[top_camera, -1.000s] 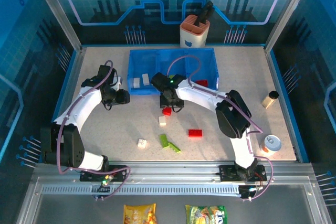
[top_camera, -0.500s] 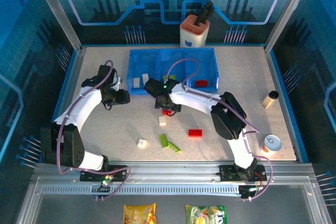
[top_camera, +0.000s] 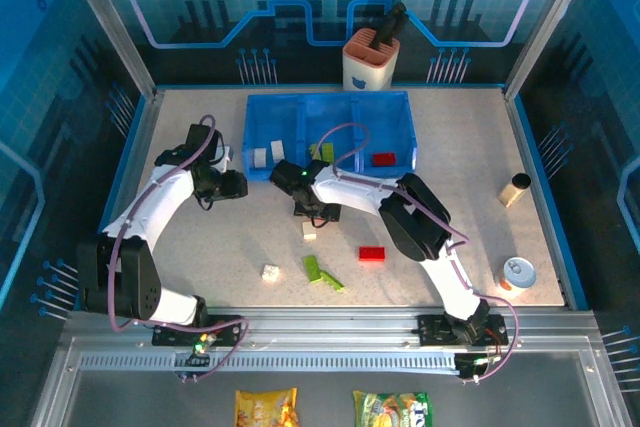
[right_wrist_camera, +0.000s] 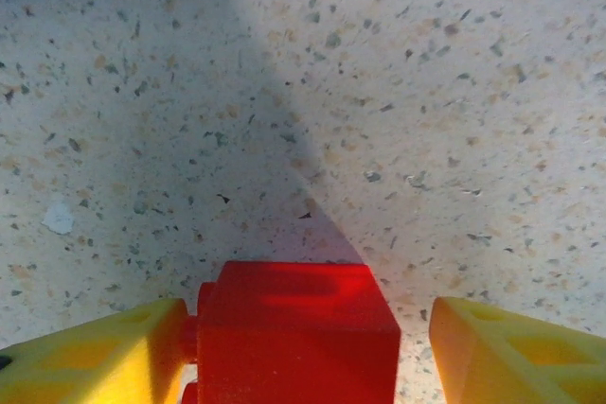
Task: Sort the legos into containers by color
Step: Pick up the lego from the center of the table.
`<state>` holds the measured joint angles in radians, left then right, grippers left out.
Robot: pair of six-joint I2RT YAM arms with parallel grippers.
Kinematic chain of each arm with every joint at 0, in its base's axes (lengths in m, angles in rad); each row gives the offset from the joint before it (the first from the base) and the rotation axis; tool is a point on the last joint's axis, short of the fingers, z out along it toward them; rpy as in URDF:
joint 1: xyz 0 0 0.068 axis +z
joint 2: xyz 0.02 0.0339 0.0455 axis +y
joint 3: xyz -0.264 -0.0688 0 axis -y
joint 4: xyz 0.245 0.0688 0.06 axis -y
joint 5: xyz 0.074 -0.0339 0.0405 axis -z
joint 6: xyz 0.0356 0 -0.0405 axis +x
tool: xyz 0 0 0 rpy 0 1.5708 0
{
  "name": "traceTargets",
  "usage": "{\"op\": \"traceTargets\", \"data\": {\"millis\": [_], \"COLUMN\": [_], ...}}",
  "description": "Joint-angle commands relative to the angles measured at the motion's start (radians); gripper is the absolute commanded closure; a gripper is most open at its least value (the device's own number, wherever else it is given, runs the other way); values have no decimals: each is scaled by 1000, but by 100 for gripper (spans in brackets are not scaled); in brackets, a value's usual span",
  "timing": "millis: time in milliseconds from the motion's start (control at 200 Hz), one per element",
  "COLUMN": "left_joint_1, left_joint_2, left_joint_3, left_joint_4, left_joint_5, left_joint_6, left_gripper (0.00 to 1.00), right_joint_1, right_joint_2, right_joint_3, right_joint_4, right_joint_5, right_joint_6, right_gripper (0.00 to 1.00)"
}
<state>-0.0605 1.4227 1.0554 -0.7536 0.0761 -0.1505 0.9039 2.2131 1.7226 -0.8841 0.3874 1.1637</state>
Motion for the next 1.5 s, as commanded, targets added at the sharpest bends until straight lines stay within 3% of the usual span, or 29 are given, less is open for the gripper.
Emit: {"op": "traceTargets", "data": {"millis": [0,1121,1321,1496], "left_joint_1": [10,10,10,11], "left_joint_2": [3,-2,-1,-1], "left_joint_3": [1,1,1,0], "left_joint_4": [-15,-16,-17,-17], "left_joint_5": [12,15,13,12], "left_joint_6": [14,15,15,15], "left_gripper": [50,50,50,50], "right_joint_1": [19,24,12,-19], "right_joint_2": [25,-60,-120,-192], "right_joint_3": [23,0,-24,-78], "right_joint_4": [2,-6,-23,-4], "right_joint_5": [1,61,85,38], "right_joint_6": [28,-30,-89,-241], "right_gripper": [33,60,61,61]}}
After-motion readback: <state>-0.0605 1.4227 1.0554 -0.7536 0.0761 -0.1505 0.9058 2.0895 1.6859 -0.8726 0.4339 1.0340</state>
